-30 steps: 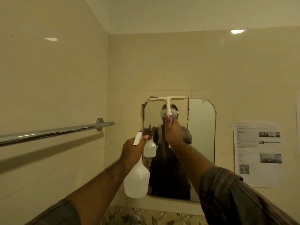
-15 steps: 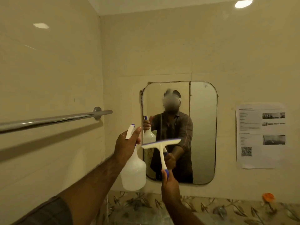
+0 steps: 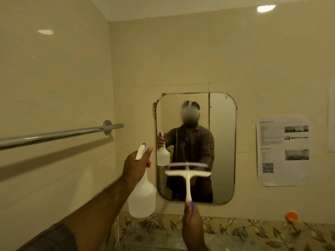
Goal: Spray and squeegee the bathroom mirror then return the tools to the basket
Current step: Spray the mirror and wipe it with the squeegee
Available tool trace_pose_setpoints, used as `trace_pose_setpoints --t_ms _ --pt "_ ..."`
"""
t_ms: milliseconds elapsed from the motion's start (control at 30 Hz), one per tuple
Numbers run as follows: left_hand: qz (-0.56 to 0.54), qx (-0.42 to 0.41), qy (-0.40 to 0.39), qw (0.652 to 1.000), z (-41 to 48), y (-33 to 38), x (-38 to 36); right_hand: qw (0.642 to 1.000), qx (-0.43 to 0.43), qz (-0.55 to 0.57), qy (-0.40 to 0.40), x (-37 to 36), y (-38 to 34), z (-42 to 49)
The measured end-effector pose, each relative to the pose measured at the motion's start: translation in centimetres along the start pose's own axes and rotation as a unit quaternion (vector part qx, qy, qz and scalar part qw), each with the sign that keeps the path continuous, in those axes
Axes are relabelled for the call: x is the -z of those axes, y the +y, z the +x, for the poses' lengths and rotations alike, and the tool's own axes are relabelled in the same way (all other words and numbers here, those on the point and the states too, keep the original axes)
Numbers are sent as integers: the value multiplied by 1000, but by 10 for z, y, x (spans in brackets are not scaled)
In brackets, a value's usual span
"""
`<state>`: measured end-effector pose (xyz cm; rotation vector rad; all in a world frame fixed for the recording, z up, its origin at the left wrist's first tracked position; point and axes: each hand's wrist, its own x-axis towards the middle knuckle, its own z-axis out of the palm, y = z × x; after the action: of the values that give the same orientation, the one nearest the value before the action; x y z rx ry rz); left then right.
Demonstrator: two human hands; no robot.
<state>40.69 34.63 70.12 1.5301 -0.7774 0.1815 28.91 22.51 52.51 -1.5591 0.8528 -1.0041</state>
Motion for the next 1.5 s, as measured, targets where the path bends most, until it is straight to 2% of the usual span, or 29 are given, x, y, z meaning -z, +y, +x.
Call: trace_pose_setpoints --t_ms 133,200,300,433,533,567,700,967,1100,1167,1267,1367,1500 --pt "12 5 -8 1000 2 13 -9 981 141 122 -45 20 -117 40" --pt "2 8 -15 1000 5 18 -15 967 180 171 -51 28 -169 62" --pt "-7 9 -38 999 11 22 -21 959 207 185 -51 33 -216 90" --pt "-43 9 -90 995 15 19 -28 972 184 138 -35 29 -235 118" --pt "-55 0 -71 996 17 15 -33 969 152 194 -32 23 -215 127" --pt "-57 -5 -57 997 18 13 -33 971 157 180 -25 20 -201 127" --pt "-57 -12 -37 998 22 2 -32 985 162 56 -24 16 -122 115" --pt "-12 12 -40 999 18 -24 -35 995 46 -90 -17 15 36 61" --pt "5 16 -36 999 14 -29 -38 985 -58 -160 -28 14 93 37" --pt "6 19 -34 999 12 -30 -37 979 -113 -165 -27 16 104 28" --pt "12 16 -40 999 8 -25 -36 976 -143 -155 -57 27 109 14" --pt "31 13 -53 998 1 -17 -37 980 -113 -162 -33 42 106 8" --pt "22 18 -66 997 -1 -1 -47 998 -39 -52 27 57 45 19"
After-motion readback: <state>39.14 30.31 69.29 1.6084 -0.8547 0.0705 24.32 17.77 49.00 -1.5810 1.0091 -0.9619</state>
